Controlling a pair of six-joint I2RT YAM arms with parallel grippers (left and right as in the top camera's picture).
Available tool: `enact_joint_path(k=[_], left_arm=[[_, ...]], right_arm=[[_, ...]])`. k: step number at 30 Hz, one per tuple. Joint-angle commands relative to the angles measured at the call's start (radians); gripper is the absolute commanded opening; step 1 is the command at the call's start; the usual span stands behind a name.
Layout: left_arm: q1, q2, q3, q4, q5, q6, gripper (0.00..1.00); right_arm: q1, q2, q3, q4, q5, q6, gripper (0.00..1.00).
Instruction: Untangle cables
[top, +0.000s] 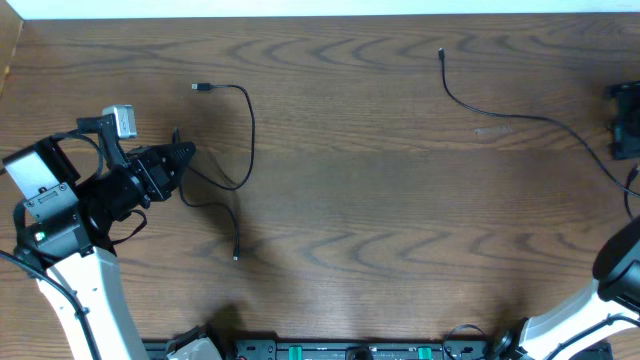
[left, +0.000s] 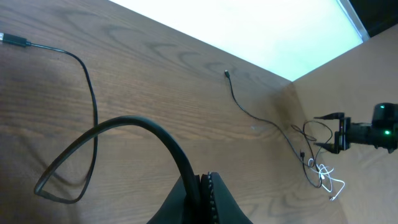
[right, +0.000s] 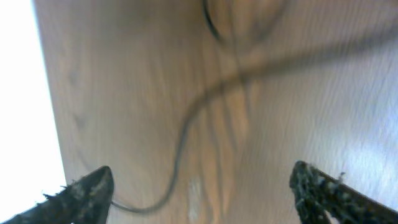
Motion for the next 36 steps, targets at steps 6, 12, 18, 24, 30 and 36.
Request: enact_joint_path(k=[6, 12, 18, 24, 30, 36], left_arm=[[-0.003, -0.002, 0.003, -0.010, 0.005, 0.018, 0.08], [-0.003, -0.002, 0.003, -0.014, 0.006, 0.018, 0.07], [-0.003, -0.002, 0.003, -0.014, 0.005, 0.018, 0.07], [-0.003, -0.002, 0.003, -0.014, 0.005, 0.018, 0.07], [-0.003, -0.002, 0.003, -0.014, 0.005, 0.018, 0.07], [-0.003, -0.002, 0.003, -0.014, 0.006, 0.018, 0.07]], right_arm=[[0.139, 0.011, -0.063, -0.087, 0.206, 0.374, 0.89], [0.175, 0.015, -0.171, -0.019, 0.422, 0.512, 0.79], [0.154, 0.017, -0.281, 0.063, 0.534, 0.542, 0.80], [0.112, 0.019, -0.341, 0.130, 0.550, 0.524, 0.78], [0.068, 0.024, -0.369, 0.176, 0.575, 0.484, 0.77], [0.023, 0.024, -0.372, 0.222, 0.577, 0.422, 0.75]])
